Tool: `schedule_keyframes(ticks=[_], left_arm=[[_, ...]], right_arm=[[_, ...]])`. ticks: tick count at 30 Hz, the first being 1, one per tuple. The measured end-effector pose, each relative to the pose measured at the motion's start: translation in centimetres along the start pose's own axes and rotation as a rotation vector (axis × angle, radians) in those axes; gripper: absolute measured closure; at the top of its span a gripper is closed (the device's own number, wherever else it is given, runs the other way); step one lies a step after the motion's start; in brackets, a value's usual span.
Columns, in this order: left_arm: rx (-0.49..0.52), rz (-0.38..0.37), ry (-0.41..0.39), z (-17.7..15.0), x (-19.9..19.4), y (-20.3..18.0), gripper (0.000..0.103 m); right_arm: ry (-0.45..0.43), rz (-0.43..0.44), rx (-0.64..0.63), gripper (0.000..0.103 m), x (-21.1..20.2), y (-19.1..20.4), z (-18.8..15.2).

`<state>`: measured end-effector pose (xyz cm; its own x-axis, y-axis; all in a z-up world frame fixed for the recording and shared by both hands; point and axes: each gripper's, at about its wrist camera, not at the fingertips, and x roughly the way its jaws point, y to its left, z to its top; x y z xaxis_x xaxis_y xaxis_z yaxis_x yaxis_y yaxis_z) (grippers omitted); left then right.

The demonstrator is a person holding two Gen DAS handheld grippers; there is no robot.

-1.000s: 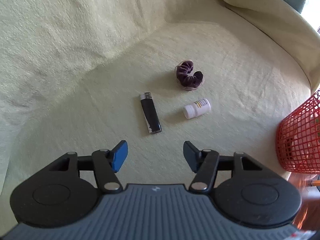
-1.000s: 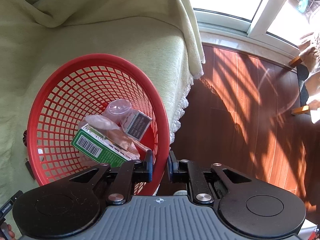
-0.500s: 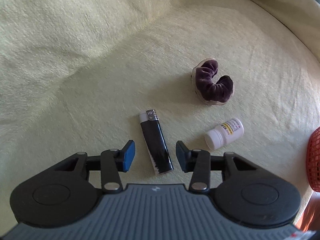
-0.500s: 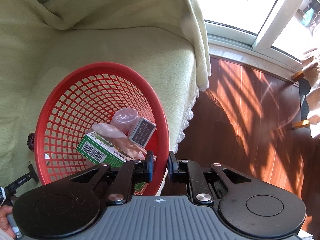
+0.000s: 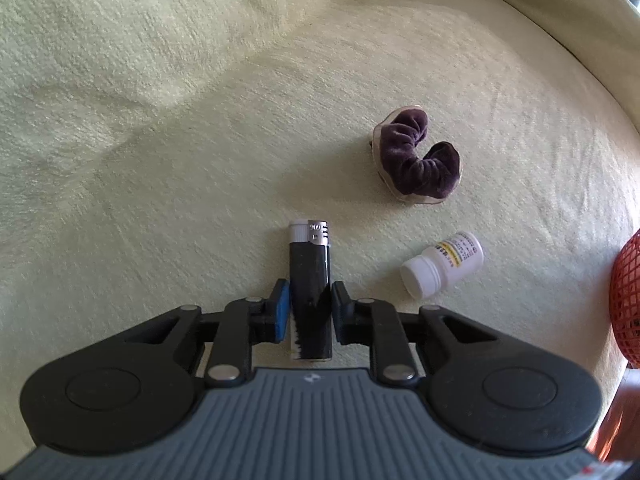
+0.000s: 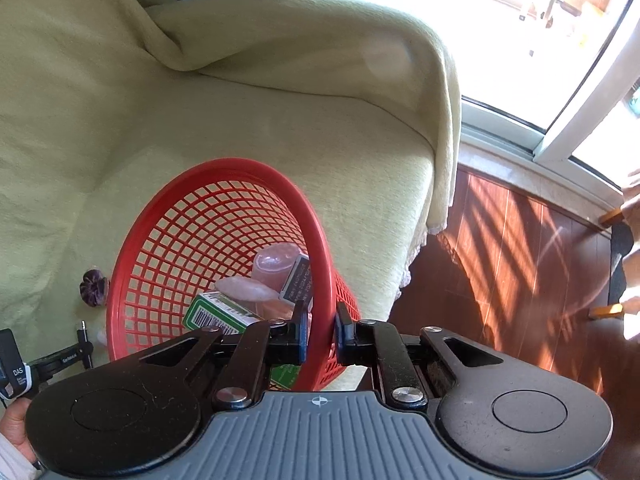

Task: Organize objects
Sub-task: 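Move the left gripper to the black lighter and grasp it, then carry the lighter into the red basket and open the left gripper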

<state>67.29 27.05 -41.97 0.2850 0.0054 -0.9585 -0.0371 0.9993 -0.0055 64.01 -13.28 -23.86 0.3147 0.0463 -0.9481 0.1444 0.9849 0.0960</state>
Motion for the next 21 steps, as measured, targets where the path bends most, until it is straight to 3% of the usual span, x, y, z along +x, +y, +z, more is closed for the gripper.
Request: schedule_keyframes(ticks=[11, 21], left_arm=[[-0.041, -0.068, -0.028, -2.2, -5.5, -0.2, 0.086], [-0.001, -0.153, -0.075, -1.1, -12.1, -4.1, 0.086]], right_arm=[[-0.007, 0.004, -0.011, 0.093, 0.5, 0.1, -0.1], [-0.007, 0.012, -0.039, 0.093, 0.1, 0.7, -0.4]])
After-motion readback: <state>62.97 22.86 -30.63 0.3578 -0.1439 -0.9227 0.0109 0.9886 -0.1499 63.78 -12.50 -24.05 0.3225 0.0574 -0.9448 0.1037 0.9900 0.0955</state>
